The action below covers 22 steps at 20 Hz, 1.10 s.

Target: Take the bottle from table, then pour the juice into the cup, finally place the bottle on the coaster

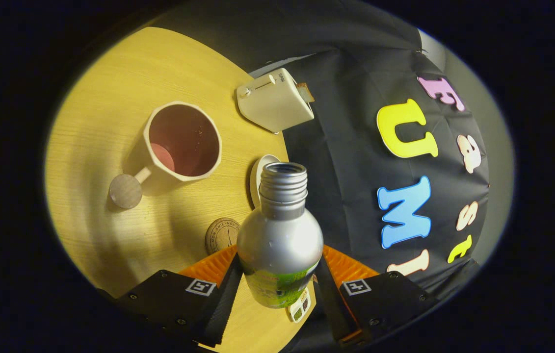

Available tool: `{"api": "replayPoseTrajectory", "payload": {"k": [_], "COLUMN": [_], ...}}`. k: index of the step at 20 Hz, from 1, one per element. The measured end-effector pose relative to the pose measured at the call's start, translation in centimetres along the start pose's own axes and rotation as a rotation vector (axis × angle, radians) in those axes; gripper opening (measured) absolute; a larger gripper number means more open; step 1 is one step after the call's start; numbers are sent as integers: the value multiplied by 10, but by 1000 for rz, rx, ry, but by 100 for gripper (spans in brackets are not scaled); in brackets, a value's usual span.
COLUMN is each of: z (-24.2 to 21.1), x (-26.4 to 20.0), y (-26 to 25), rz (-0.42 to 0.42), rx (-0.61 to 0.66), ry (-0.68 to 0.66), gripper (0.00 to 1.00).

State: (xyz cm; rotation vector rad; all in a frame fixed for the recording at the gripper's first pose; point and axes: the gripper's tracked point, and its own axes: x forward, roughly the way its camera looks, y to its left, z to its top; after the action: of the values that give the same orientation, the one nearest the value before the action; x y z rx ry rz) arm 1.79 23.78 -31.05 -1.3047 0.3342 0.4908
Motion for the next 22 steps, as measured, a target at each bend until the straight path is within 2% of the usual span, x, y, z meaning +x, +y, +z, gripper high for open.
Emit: {"api": "replayPoseTrajectory", "payload": {"k": [11,22], "z": [24,35], "x": [15,22], "y": [-8,-12], "rz": [-34,-50], "rx": [-290,-508], "ry": [-44,-41], "gripper": [79,79]}}
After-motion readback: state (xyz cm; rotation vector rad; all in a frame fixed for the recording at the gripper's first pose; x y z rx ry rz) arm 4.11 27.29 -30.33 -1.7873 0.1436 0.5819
